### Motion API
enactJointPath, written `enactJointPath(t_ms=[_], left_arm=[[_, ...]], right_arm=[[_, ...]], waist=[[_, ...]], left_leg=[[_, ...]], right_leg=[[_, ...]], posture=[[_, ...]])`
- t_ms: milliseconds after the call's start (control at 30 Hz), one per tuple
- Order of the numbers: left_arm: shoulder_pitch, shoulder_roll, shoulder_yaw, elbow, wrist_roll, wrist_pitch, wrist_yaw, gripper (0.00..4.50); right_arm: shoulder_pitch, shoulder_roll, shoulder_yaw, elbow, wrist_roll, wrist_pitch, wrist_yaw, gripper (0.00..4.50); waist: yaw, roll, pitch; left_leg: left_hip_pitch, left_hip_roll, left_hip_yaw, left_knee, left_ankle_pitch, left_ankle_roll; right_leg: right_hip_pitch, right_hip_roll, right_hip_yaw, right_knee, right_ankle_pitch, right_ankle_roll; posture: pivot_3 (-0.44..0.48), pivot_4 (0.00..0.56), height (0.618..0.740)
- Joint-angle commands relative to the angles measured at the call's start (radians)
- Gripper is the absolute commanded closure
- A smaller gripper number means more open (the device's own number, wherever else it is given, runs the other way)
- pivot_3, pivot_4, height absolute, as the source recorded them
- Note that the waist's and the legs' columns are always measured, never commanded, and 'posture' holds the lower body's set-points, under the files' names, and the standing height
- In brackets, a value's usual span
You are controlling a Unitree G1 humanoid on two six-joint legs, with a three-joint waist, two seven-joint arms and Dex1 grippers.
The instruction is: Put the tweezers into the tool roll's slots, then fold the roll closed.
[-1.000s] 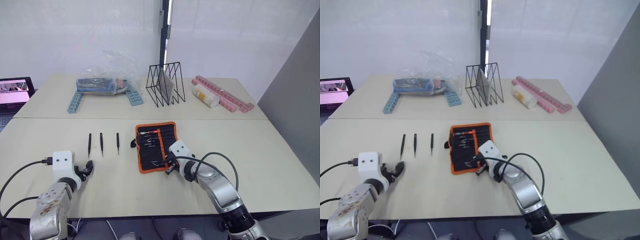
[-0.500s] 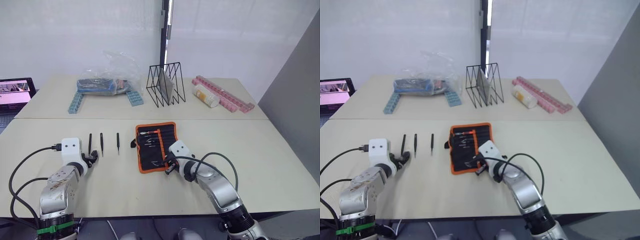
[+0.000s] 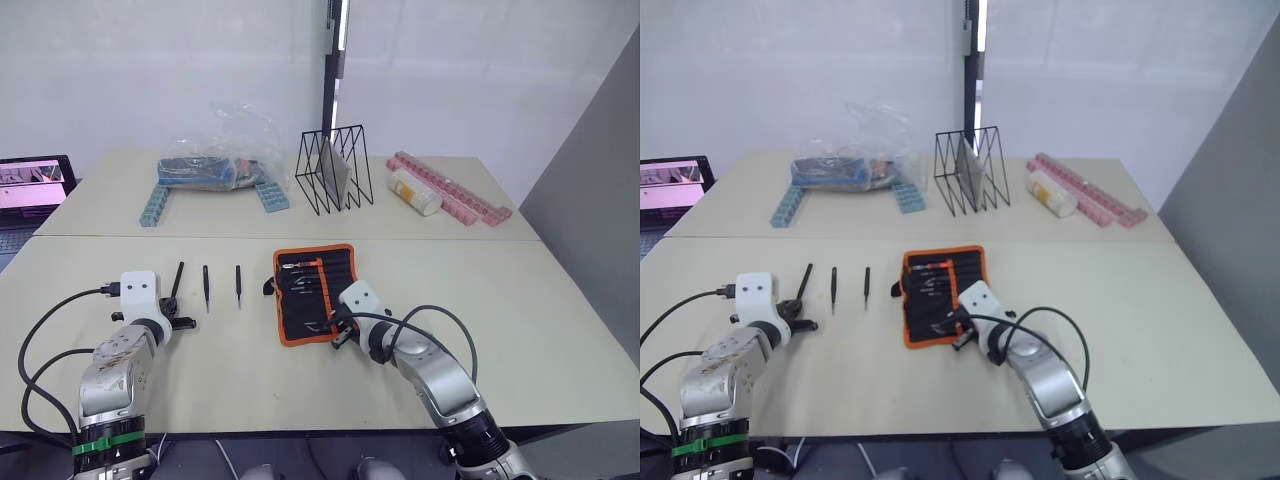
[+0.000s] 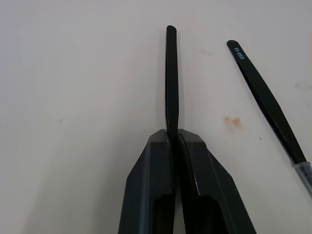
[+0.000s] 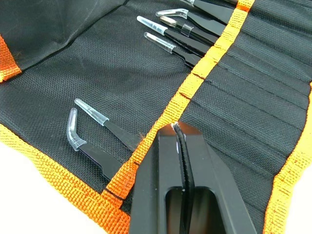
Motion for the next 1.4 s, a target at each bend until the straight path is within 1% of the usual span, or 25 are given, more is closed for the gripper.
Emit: enactJointPath(t_ms=[33,133,233,300,367,433,500,667,700,800,867,967,1100,1200,1400], left_arm=[[-0.007,0.025,0.016,-0.005,-0.028,-0.03,-0.021,4.45],[-0.012,0.073,0.029,-0.016,-0.027,-0.067,-0.04,4.45],[-0.022,0.153,0.006,-0.035,-0.017,-0.109,-0.093,4.45],[-0.053,0.206,-0.02,-0.051,-0.033,-0.12,-0.15,4.45],[-0.113,0.249,-0.066,-0.061,-0.057,-0.119,-0.22,4.45],[-0.166,0.271,-0.107,-0.064,-0.075,-0.108,-0.274,4.45],[-0.256,0.29,-0.196,-0.07,-0.102,-0.082,-0.372,4.45],[-0.424,0.311,-0.347,-0.051,-0.166,-0.008,-0.557,4.45],[-0.448,0.314,-0.367,-0.044,-0.173,0.003,-0.581,4.45],[-0.556,0.266,-0.441,0.032,-0.177,0.013,-0.634,4.45],[-0.586,0.241,-0.479,0.076,-0.163,-0.007,-0.655,4.45],[-0.591,0.193,-0.549,0.153,-0.128,-0.052,-0.683,4.45],[-0.56,0.18,-0.6,0.199,-0.096,-0.083,-0.713,4.45],[-0.525,0.205,-0.631,0.202,-0.071,-0.094,-0.743,4.45],[-0.46,0.331,-0.65,0.112,-0.053,-0.099,-0.85,4.45]], right_arm=[[0.056,-0.004,0.036,0.072,-0.003,0.066,0.008,4.5],[0.06,-0.005,0.038,0.068,-0.002,0.068,0.008,4.5],[0.064,-0.005,0.039,0.061,-0.002,0.072,0.009,4.5],[0.065,-0.005,0.041,0.061,-0.003,0.073,0.009,4.5],[0.065,-0.003,0.043,0.061,-0.003,0.074,0.009,4.5],[0.065,-0.001,0.044,0.061,-0.004,0.075,0.007,4.5],[0.063,0.0,0.041,0.066,-0.005,0.072,0.006,4.5],[0.064,0.005,0.033,0.067,-0.007,0.072,-0.003,4.5],[0.064,0.006,0.031,0.066,-0.008,0.072,-0.004,4.5],[0.069,0.009,0.026,0.068,-0.009,0.069,-0.012,4.5],[0.072,0.012,0.025,0.065,-0.01,0.07,-0.018,4.5],[0.082,0.02,0.019,0.054,-0.009,0.076,-0.032,4.5],[0.094,0.023,0.018,0.041,-0.008,0.081,-0.042,4.5],[0.104,0.022,0.016,0.03,-0.006,0.086,-0.049,4.5],[0.111,0.023,0.009,0.024,-0.004,0.091,-0.059,4.5]], waist=[[-0.001,0.0,0.0],[-0.007,-0.001,0.0],[-0.01,-0.002,0.0],[-0.009,-0.002,0.0],[-0.009,-0.002,0.0],[-0.008,-0.002,0.0],[-0.008,-0.002,0.0],[-0.016,-0.001,0.001],[-0.016,-0.001,0.001],[-0.011,0.0,0.002],[-0.011,-0.001,0.002],[-0.01,0.001,0.001],[-0.011,0.001,0.002],[-0.008,0.001,0.003],[-0.001,0.0,0.003]], left_leg=[[0.0,0.0,0.0,0.0,0.0,0.0],[-0.003,0.0,0.0,0.0,0.0,0.0],[-0.009,0.0,0.0,0.0,0.001,-0.001],[-0.01,0.0,0.0,-0.002,0.001,-0.001],[-0.01,0.0,0.0,-0.002,0.001,-0.001],[-0.01,0.0,0.0,-0.002,0.001,-0.001],[-0.01,0.0,0.0,-0.002,0.001,-0.001],[-0.012,0.0,0.001,-0.003,0.001,0.0],[-0.012,0.0,0.001,-0.003,0.004,0.005],[-0.012,0.0,0.001,-0.003,0.006,0.007],[-0.012,0.0,0.001,-0.003,0.006,0.008],[-0.012,0.0,0.001,-0.003,0.006,0.009],[-0.012,0.0,0.001,-0.002,0.007,0.011],[-0.013,0.0,0.001,-0.002,0.008,0.011],[-0.015,-0.001,0.001,0.001,0.007,0.011]], right_leg=[[0.0,0.0,0.0,0.0,0.0,0.0],[-0.001,0.0,0.0,0.0,0.0,0.0],[-0.01,0.0,0.0,0.001,0.001,-0.001],[-0.013,0.0,-0.001,0.001,0.001,-0.001],[-0.013,0.0,-0.001,0.0,0.001,-0.001],[-0.013,-0.001,-0.002,0.0,0.001,-0.001],[-0.013,-0.003,-0.004,0.0,0.001,-0.001],[-0.013,-0.003,-0.006,0.0,0.001,-0.001],[-0.013,-0.002,-0.006,0.001,0.001,-0.001],[-0.013,-0.002,-0.007,0.0,0.001,-0.001],[-0.012,-0.002,-0.007,0.0,0.001,-0.001],[-0.012,-0.001,-0.007,0.001,0.001,-0.001],[-0.012,0.001,-0.007,0.001,0.001,-0.001],[-0.012,0.003,-0.008,0.001,0.001,-0.001],[-0.012,0.008,-0.009,0.001,0.0,-0.001]], posture=[[0.0,0.15,0.737],[0.0,0.15,0.737],[0.0,0.15,0.737],[0.0,0.15,0.737],[0.0,0.15,0.737],[0.0,0.15,0.737],[0.0,0.15,0.737],[0.0,0.15,0.737],[0.0,0.15,0.737],[0.0,0.15,0.737],[0.0,0.15,0.737],[0.0,0.15,0.737],[0.0,0.15,0.737],[0.0,0.15,0.737],[0.0,0.15,0.737]])
